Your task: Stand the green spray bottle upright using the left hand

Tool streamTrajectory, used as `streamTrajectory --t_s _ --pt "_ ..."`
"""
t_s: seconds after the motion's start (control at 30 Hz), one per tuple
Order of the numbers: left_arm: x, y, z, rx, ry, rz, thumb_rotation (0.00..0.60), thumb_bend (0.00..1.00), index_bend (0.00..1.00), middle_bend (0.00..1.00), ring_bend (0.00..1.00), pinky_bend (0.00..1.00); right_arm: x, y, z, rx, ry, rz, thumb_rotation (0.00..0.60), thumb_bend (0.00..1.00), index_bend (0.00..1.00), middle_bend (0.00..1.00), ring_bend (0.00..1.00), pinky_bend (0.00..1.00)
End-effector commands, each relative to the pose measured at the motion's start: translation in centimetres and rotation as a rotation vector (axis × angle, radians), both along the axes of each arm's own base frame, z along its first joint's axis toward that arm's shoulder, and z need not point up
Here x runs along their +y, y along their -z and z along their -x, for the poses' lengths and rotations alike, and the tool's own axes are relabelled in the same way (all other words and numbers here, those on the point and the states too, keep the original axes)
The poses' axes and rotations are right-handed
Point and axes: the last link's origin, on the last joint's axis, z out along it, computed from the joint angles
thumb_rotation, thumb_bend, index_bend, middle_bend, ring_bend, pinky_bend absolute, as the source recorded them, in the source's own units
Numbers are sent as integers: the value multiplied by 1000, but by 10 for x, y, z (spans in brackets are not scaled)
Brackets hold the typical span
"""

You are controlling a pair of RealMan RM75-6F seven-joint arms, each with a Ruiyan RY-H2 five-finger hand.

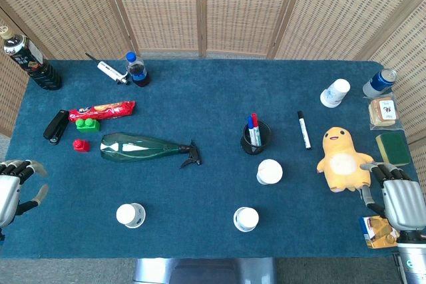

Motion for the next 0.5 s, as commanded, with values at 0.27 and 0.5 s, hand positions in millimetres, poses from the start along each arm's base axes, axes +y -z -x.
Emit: streamTrajectory --t_s 0.27,0.5 --pt "-1 1 1 -1 -7 9 600 386 451 430 379 312 0 0 -1 -2 -6 1 599 526 316 357 268 377" --pt "2 -2 -4 -7 11 13 600 385 449 429 378 313 5 -3 2 -7 2 16 600 530 316 357 269 377"
